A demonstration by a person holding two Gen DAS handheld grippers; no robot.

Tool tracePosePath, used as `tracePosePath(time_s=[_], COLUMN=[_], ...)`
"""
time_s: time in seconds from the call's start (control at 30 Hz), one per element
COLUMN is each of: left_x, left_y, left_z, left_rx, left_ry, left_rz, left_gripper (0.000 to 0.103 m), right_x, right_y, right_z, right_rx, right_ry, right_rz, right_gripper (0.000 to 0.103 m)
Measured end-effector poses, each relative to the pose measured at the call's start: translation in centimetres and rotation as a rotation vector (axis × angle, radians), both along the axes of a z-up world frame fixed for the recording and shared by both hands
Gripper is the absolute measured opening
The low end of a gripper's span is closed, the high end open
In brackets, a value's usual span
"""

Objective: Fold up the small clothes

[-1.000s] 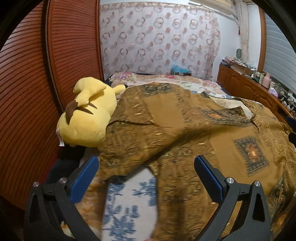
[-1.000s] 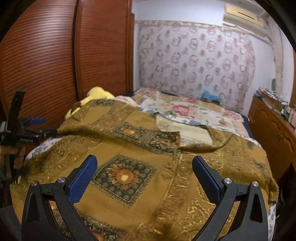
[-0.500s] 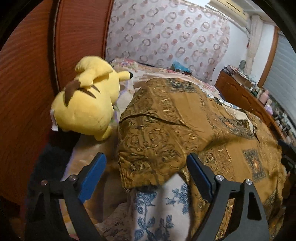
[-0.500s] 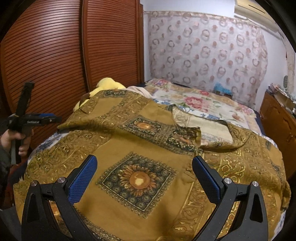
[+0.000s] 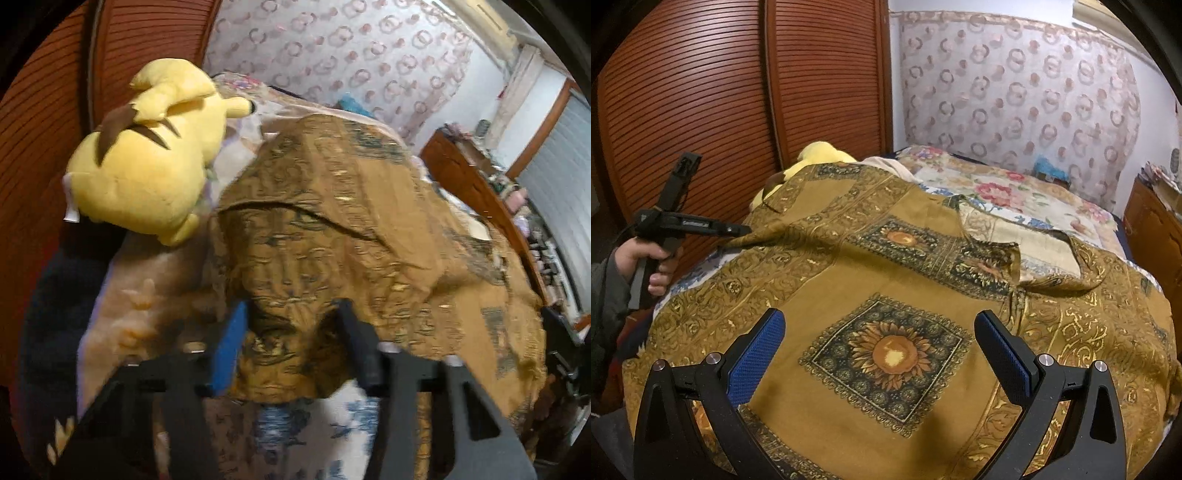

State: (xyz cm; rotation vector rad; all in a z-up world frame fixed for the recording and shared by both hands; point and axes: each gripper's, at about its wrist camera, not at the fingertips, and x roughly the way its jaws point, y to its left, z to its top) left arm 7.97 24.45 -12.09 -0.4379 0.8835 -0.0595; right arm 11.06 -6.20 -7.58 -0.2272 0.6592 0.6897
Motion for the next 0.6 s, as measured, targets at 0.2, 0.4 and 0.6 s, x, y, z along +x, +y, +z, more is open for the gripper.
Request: tracePosePath(time_s=[0.2,0.4,0.6], left_x=[0.1,-0.9,-0.5], left_y=[-0.5,-0.5,-3.8], left_z=[0.5,2.2,6.3], left_rx=[0.095,0.139,0.195], left_ry=[0.009,-0.060,-0.158], left_rz=[-0.011,0.000,-0.071], left_gripper=[0.017,0.000,0.000], right_x=[-0.8,-0.9,-0.4], right_y=[-0.7,-1.1,-1.7], right_z=[0.2,0.2,0.1], right_rx=[0.017,0.023,0.032], right_ry=[-0.008,-0.008,-0.002], right_rz=[-0.008,-0.019,-0.034], right_gripper=[0.103,0.103,0.103])
